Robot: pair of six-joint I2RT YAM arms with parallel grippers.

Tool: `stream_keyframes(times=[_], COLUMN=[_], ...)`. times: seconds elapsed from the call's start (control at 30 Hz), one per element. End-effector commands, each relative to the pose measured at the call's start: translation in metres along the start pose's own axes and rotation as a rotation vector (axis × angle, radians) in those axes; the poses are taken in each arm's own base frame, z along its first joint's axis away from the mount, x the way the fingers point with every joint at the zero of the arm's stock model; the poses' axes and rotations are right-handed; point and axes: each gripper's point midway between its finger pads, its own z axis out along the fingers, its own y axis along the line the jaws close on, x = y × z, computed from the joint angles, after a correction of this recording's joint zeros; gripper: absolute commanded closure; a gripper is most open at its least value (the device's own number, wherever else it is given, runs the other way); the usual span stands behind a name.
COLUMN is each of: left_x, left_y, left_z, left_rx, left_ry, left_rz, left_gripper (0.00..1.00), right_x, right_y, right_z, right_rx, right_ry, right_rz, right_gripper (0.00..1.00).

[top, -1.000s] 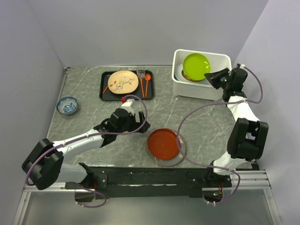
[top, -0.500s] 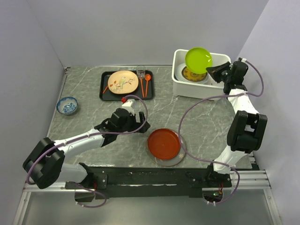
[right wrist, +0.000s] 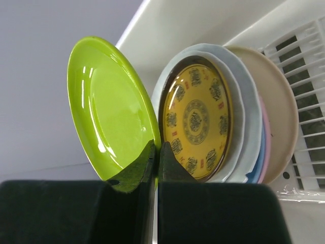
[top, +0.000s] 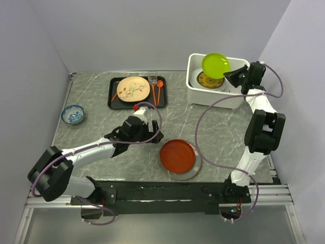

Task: Place the plates into the plastic bin on the countertop
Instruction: Place the plate in the plastic bin.

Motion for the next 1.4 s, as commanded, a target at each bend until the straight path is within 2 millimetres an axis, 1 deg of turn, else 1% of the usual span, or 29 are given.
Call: stream_keyframes(times=[0.0, 0.03, 0.17, 0.4, 0.7, 0.77, 0.83, 0.87, 0.9, 0.97, 1.0, 1.03, 1.07, 1.1, 1.13, 1.17, 1.2, 1.23, 1.27, 1.3, 1.33, 1.37], left_x=[-0.023, -0.023, -0.022, -0.021, -0.021, -0.021, -0.022, -0.020, -0.021, -0.019, -0.019, -0.019, -0.017, -0.017, -0.017, -0.018, -0.017, -0.018, -0.018, -0.018, -0.018, -0.018], left_y=[-0.013, -0.013, -0.011, -0.012, -0.012, -0.011, -0.012, -0.011, -0.011, -0.011, -0.011, -0.010, -0.009, -0.009, -0.009, -0.010, -0.010, -0.011, -0.011, -0.011, -0.012, -0.012], left_z=[0.001, 0.001, 0.002, 0.004, 0.004, 0.004, 0.003, 0.003, 0.003, 0.003, 0.003, 0.003, 0.003, 0.002, 0.001, 0.000, 0.000, -0.001, -0.001, -0.001, -0.002, -0.002], left_rx=[0.026, 0.024, 0.019, 0.019, 0.019, 0.018, 0.021, 0.019, 0.020, 0.020, 0.018, 0.018, 0.015, 0.015, 0.017, 0.018, 0.020, 0.022, 0.023, 0.025, 0.030, 0.032], left_ry=[-0.044, -0.040, -0.038, -0.034, -0.030, -0.031, -0.036, -0.032, -0.034, -0.026, -0.026, -0.025, -0.022, -0.024, -0.026, -0.029, -0.028, -0.032, -0.030, -0.030, -0.030, -0.031], left_rz=[0.022, 0.022, 0.025, 0.025, 0.027, 0.027, 0.025, 0.025, 0.025, 0.027, 0.027, 0.026, 0.027, 0.027, 0.025, 0.025, 0.024, 0.024, 0.022, 0.022, 0.021, 0.020], left_gripper=[0.01, 0.01, 0.01, 0.01, 0.01, 0.01, 0.01, 0.01, 0.01, 0.01, 0.01, 0.01, 0.01, 0.01, 0.01, 0.01, 0.01, 0.01, 0.01, 0.01, 0.01, 0.01], right_x=[-0.019, -0.018, -0.012, -0.003, 0.001, 0.001, 0.000, 0.001, 0.001, 0.004, 0.003, 0.005, 0.003, 0.001, 0.002, -0.001, -0.007, -0.008, -0.013, -0.018, -0.019, -0.024], right_y=[0.012, 0.007, 0.002, -0.010, -0.019, -0.021, -0.022, -0.023, -0.023, -0.025, -0.022, -0.025, -0.021, -0.013, -0.013, -0.006, 0.005, 0.005, 0.012, 0.024, 0.026, 0.034], right_z=[0.006, 0.010, 0.016, 0.021, 0.022, 0.021, 0.021, 0.020, 0.020, 0.018, 0.015, 0.013, 0.012, 0.007, 0.005, 0.001, -0.006, -0.009, -0.014, -0.023, -0.027, -0.034], right_rx=[-0.022, -0.015, -0.012, 0.009, 0.031, 0.039, 0.044, 0.045, 0.046, 0.052, 0.049, 0.053, 0.035, 0.018, 0.018, -0.003, -0.021, -0.018, -0.031, -0.054, -0.060, -0.085], right_ry=[-0.045, -0.038, -0.017, 0.008, 0.022, 0.021, 0.017, 0.020, 0.019, 0.021, 0.019, 0.020, 0.012, 0.006, 0.006, -0.012, -0.032, -0.047, -0.065, -0.091, -0.105, -0.130], right_rz=[-0.027, -0.027, -0.024, -0.032, -0.046, -0.053, -0.055, -0.055, -0.056, -0.051, -0.053, -0.047, -0.051, -0.056, -0.054, -0.058, -0.067, -0.070, -0.078, -0.090, -0.091, -0.102], right_gripper=[1.00, 1.00, 1.00, 1.00, 0.99, 0.94, 0.84, 0.82, 0.75, 0.68, 0.61, 0.56, 0.50, 0.41, 0.38, 0.36, 0.31, 0.29, 0.27, 0.26, 0.25, 0.25])
